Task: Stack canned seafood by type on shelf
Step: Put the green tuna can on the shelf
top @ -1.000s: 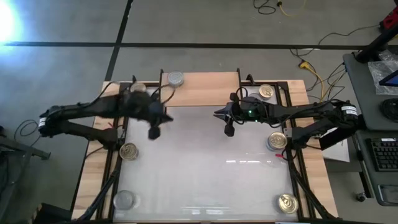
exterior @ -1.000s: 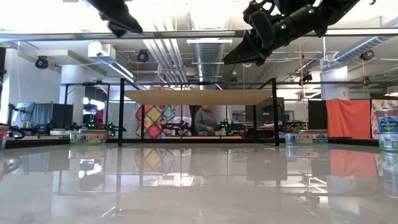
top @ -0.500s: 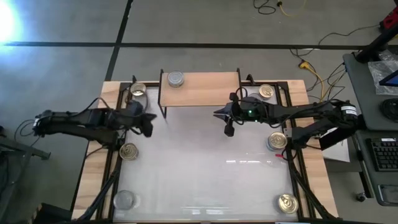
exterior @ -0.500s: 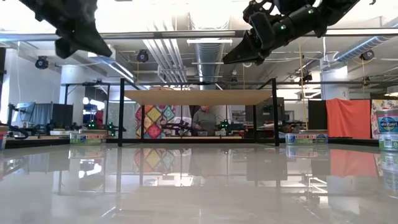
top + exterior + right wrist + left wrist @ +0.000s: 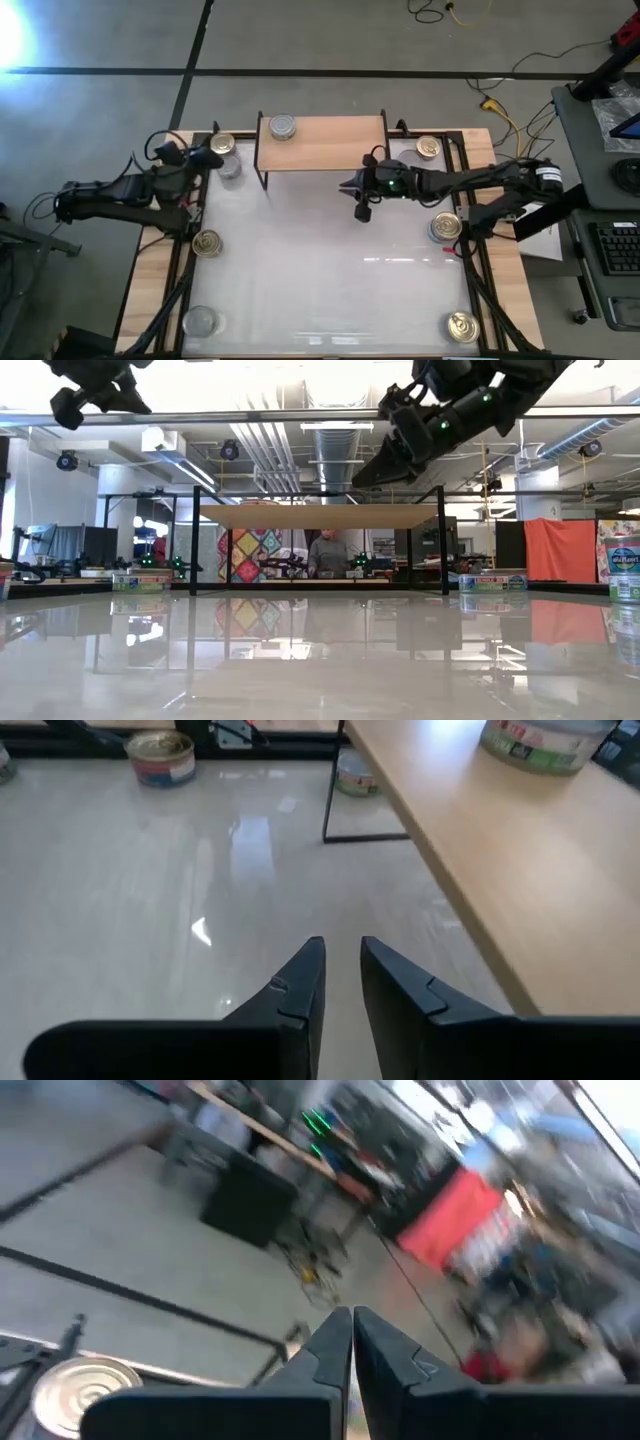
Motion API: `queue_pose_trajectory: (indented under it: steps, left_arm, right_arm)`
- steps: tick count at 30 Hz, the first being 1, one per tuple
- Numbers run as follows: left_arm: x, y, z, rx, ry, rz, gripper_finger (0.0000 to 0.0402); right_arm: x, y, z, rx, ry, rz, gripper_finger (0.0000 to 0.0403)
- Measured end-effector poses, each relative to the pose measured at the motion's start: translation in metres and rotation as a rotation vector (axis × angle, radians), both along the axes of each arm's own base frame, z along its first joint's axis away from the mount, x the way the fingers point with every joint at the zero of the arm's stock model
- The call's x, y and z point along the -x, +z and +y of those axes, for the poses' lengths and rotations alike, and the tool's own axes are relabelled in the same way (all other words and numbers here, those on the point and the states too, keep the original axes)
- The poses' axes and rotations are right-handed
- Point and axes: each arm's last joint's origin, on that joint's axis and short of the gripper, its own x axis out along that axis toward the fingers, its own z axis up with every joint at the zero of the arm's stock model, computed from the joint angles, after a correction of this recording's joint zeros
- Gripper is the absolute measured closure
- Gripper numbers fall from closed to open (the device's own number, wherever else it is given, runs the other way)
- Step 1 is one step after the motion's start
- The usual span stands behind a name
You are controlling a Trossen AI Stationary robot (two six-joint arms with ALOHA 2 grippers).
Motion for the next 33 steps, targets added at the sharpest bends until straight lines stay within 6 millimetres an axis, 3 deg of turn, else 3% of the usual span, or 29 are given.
queue_pose_trajectory:
  steps: [6,12,23,33]
  left_arm:
    - [-0.010,-0.031,0.008,0.015,0.234,-0.308,0.0402]
    - [-0.019,-0.056,0.029,0.125,0.257,-0.335,0.0402]
    - [-0.018,-0.082,0.083,0.371,0.380,-0.320,0.0402]
    - [-0.031,-0.110,0.102,0.584,0.426,-0.436,0.0402]
  right_arm:
    - [-0.011,-0.006,-0.002,0.001,0.001,-0.065,0.0350]
    - [-0.010,-0.001,-0.002,-0.003,0.000,-0.092,0.0359]
    - [-0.008,0.004,-0.001,-0.031,-0.009,-0.112,0.0347]
    - [-0.008,0.004,0.000,-0.076,-0.028,-0.122,0.0338]
